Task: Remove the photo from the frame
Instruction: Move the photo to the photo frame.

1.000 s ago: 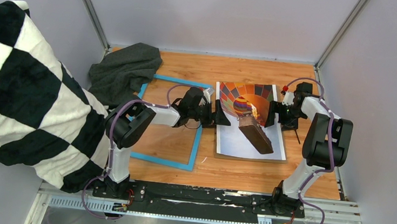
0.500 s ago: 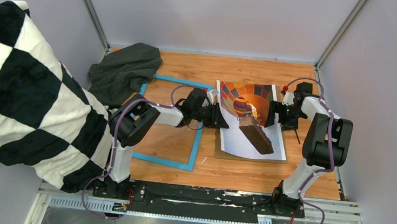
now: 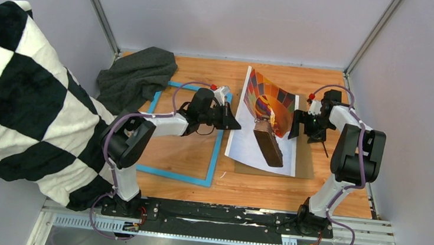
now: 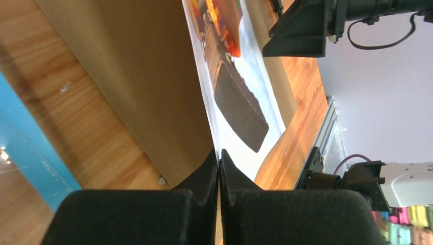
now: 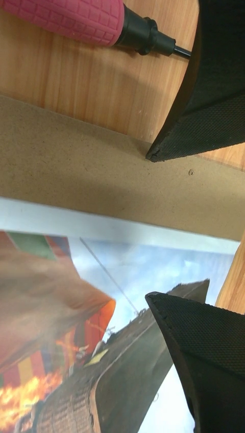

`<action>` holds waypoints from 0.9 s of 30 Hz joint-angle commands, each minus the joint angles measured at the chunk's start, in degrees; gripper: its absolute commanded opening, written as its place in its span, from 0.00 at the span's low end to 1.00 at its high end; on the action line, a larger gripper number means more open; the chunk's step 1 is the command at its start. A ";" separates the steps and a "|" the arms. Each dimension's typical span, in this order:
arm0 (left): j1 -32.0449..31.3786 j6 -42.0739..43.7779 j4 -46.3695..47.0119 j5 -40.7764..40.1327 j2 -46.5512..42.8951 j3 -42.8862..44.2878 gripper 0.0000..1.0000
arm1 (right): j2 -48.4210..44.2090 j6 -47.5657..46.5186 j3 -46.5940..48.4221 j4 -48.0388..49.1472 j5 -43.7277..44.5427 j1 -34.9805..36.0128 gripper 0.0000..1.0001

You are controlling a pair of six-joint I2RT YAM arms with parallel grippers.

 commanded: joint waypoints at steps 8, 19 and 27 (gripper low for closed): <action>5.30 12.26 -14.53 1.18 -13.47 -4.14 0.00 | 2.07 -0.40 -2.38 0.18 1.53 -0.65 1.00; 13.63 16.64 -25.31 0.76 -22.75 -10.52 0.00 | 1.17 -0.54 -2.31 0.18 1.52 -0.93 1.00; 16.31 13.19 -20.60 -2.87 -25.43 -16.66 0.00 | 0.95 -0.49 -2.36 0.17 1.81 -1.18 1.00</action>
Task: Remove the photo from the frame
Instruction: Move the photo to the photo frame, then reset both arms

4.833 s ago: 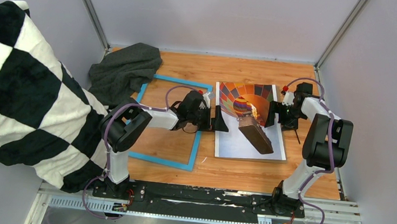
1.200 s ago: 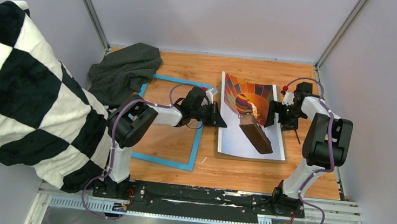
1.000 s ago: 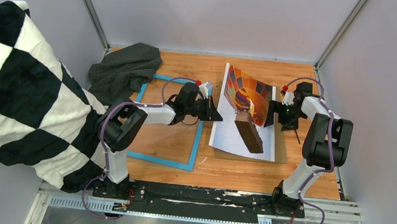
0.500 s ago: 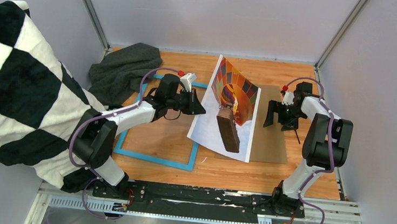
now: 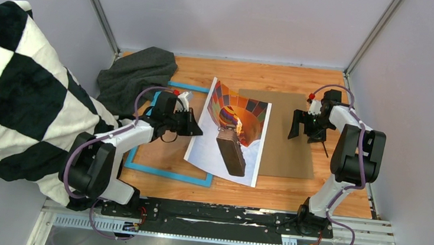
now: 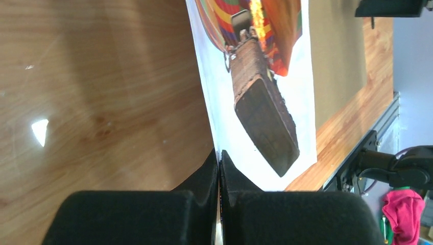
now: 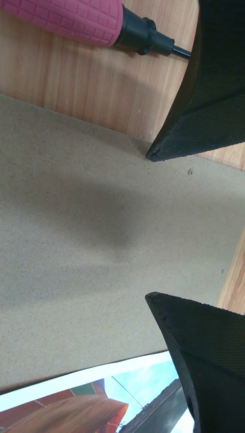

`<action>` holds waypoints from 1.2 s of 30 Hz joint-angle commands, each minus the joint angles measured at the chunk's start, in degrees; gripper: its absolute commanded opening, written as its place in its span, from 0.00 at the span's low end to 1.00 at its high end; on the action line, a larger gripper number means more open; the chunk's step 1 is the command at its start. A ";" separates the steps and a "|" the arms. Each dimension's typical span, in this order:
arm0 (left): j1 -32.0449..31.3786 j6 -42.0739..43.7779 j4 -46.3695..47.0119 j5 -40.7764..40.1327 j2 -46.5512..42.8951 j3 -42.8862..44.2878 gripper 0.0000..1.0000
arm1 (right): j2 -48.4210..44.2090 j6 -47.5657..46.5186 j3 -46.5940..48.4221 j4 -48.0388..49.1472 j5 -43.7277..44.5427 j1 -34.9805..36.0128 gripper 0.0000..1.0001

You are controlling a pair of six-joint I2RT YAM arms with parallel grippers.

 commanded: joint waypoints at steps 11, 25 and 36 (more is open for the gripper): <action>2.45 -1.51 4.12 -2.45 -2.12 -3.69 0.54 | 0.95 -0.49 -2.27 0.13 2.16 -1.15 1.00; 9.26 22.48 -18.97 -3.85 -12.41 5.90 1.00 | -12.73 -0.44 1.79 -5.08 1.41 -1.14 1.00; 13.69 41.55 -35.57 -9.01 -21.94 14.65 1.00 | -34.15 -9.10 4.19 -8.34 -9.62 0.66 1.00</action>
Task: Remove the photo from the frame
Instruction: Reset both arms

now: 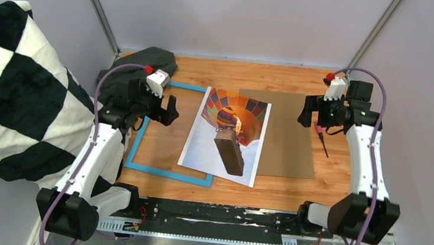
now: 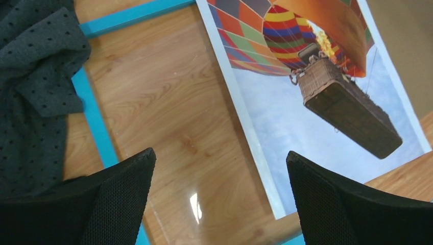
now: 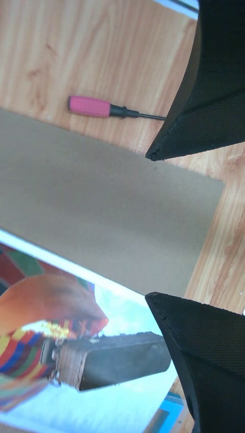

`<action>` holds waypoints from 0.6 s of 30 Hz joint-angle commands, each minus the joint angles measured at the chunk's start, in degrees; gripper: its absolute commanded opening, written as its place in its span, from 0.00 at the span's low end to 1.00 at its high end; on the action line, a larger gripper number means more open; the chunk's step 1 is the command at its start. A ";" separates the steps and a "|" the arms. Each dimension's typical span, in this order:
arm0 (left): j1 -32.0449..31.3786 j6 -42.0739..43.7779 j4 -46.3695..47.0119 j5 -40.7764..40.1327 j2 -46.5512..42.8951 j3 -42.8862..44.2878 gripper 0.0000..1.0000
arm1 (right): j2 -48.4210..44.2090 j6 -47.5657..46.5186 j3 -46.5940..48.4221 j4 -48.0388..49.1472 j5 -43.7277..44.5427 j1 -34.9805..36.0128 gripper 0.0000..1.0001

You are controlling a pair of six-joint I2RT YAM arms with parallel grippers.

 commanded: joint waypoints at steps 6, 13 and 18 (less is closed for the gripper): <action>0.65 12.18 -8.21 -4.68 -11.86 -1.02 1.00 | -23.19 -10.83 -0.81 -0.71 -15.79 0.86 1.00; 0.65 14.77 -5.37 -3.91 -22.13 -6.27 1.00 | -37.58 -12.35 -7.47 3.12 -21.87 0.86 1.00; 0.65 15.18 -5.83 -2.95 -22.55 -6.26 1.00 | -40.54 -11.41 -8.75 5.13 -22.49 0.89 1.00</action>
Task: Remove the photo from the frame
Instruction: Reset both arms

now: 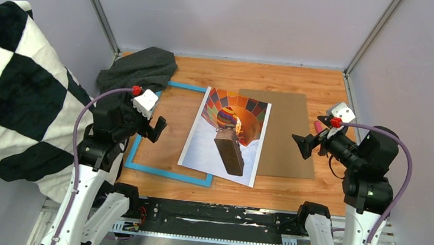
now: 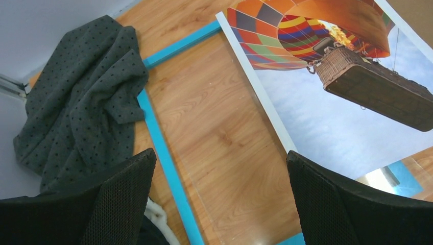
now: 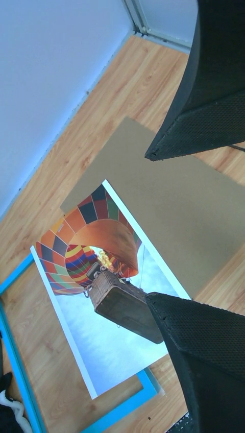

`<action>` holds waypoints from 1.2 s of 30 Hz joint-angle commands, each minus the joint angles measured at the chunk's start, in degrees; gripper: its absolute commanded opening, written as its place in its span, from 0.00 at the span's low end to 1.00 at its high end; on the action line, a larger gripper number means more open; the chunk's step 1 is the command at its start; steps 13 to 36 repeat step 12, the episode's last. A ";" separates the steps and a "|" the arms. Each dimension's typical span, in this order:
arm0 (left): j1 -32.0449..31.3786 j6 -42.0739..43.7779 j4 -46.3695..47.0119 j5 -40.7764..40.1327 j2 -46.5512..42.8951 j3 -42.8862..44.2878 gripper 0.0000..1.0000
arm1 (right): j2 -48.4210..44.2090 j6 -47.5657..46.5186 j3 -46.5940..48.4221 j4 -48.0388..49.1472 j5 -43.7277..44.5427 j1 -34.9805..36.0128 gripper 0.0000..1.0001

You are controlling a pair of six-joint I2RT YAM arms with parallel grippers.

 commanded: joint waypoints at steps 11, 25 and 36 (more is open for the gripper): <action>0.43 1.31 0.84 0.29 -0.12 -1.81 1.00 | -1.28 0.86 -2.81 3.20 -3.10 0.56 1.00; 0.43 1.36 0.94 0.29 0.08 -2.00 1.00 | -1.14 0.82 -2.86 3.20 -3.01 0.60 1.00; 0.43 1.36 0.94 0.29 0.08 -2.00 1.00 | -1.14 0.82 -2.86 3.20 -3.01 0.60 1.00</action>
